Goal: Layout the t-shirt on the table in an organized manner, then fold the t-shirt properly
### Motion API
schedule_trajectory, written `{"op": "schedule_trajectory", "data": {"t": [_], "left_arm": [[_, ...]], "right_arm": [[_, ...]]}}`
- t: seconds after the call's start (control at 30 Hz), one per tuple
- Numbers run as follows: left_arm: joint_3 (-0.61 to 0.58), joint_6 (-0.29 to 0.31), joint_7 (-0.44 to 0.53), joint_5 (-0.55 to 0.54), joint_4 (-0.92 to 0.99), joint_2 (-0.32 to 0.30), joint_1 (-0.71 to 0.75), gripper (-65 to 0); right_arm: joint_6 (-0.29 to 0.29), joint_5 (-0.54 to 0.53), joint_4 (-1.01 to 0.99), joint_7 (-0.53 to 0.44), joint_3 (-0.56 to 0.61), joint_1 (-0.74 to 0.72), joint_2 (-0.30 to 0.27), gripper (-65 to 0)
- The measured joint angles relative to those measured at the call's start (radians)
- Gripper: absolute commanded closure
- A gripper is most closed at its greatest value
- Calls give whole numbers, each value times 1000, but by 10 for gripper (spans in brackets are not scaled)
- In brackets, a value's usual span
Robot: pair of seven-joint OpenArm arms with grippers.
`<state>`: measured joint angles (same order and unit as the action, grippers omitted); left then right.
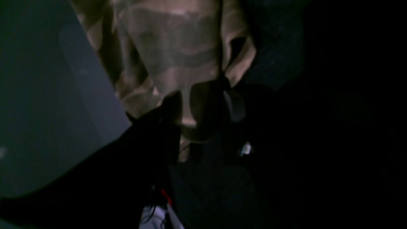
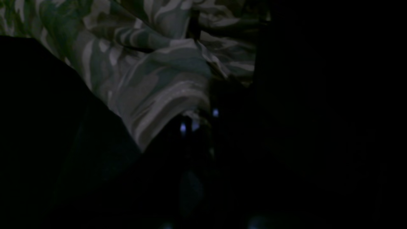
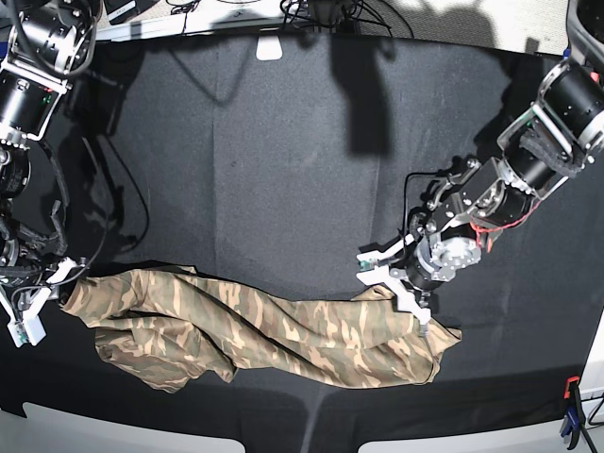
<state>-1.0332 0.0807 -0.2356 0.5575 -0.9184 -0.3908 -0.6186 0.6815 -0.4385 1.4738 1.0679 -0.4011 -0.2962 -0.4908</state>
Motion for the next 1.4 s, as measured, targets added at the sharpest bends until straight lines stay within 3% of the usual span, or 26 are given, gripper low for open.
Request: {"op": "schedule_trajectory", "data": {"t": [0.13, 0.5, 0.93, 1.07, 1.23, 1.3, 1.4], "left_arm": [[0, 0, 6, -45, 8, 0, -38, -192], [-36, 97, 2, -97, 96, 50, -74, -192], [-54, 87, 1, -94, 109, 45, -77, -192], [-55, 21, -5, -40, 155, 50, -77, -192], [-54, 11, -8, -37, 201, 50, -88, -189], [-54, 9, -8, -37, 208, 50, -88, -148], [-54, 10, -7, -38, 208, 50, -85, -13]], "right_arm": [[0, -1, 0, 0, 0, 0, 0, 0], [0, 1, 0, 0, 0, 0, 0, 0], [0, 0, 0, 0, 0, 0, 0, 0], [0, 0, 0, 0, 0, 0, 0, 0], [0, 0, 0, 0, 0, 0, 0, 0], [0, 0, 0, 0, 0, 0, 0, 0], [0, 0, 0, 0, 0, 0, 0, 0]]}}
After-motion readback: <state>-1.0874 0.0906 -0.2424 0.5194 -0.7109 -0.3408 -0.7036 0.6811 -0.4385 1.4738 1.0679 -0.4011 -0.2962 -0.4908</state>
